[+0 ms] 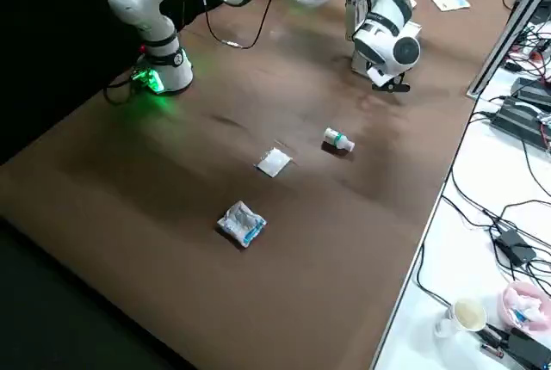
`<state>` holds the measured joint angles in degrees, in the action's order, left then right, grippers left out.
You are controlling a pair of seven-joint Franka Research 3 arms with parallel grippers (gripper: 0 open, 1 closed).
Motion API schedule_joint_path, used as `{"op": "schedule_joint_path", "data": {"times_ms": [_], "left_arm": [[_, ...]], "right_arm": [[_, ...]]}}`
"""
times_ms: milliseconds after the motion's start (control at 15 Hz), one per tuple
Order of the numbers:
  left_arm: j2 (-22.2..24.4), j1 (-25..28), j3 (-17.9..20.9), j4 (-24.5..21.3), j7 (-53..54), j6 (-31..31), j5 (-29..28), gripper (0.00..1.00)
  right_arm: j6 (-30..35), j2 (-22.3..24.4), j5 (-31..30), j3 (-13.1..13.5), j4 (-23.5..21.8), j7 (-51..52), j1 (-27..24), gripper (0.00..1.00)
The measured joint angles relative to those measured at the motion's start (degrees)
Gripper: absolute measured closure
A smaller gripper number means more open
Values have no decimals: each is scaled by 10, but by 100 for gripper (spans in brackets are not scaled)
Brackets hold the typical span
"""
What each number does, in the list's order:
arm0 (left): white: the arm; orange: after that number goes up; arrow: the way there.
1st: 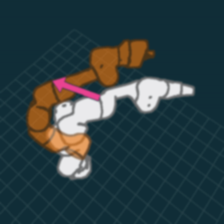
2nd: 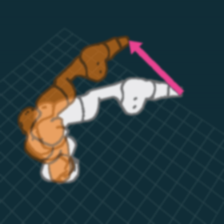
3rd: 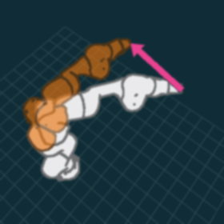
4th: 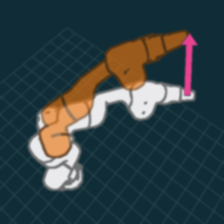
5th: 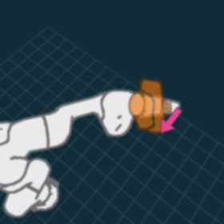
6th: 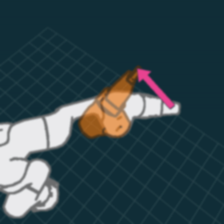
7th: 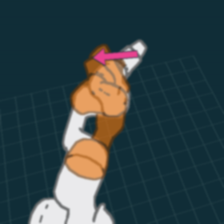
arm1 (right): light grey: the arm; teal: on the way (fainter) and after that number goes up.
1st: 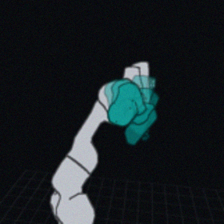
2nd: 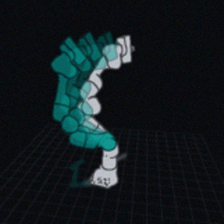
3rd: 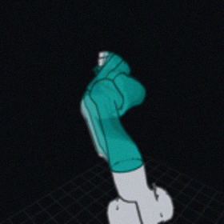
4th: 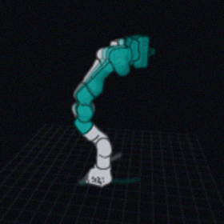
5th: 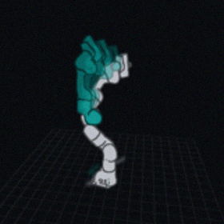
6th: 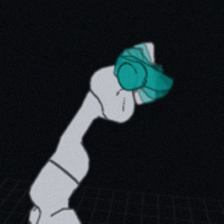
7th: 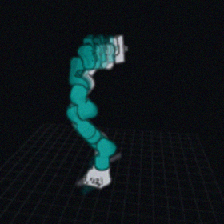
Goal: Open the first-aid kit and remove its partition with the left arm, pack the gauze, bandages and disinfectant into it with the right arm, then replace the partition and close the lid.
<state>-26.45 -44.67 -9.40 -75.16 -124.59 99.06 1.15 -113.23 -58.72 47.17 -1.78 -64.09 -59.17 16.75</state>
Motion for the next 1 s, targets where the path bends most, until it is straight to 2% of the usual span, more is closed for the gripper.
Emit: {"op": "schedule_joint_path", "data": {"times_ms": [333,733,867,933,1000], "left_arm": [[46,25,5,0,67,-31,0,0],[81,105,7,0,206,-59,0,0],[85,135,7,0,262,-66,0,0],[87,152,7,0,288,-69,0,0],[88,167,7,0,308,-72,0,0]], "right_arm": [[0,0,0,0,0,0,0,15],[0,0,0,0,0,0,0,13],[1,-1,0,0,0,0,1,10],[3,-2,0,-1,0,0,1,4],[4,-2,0,-1,0,0,1,2]]}}
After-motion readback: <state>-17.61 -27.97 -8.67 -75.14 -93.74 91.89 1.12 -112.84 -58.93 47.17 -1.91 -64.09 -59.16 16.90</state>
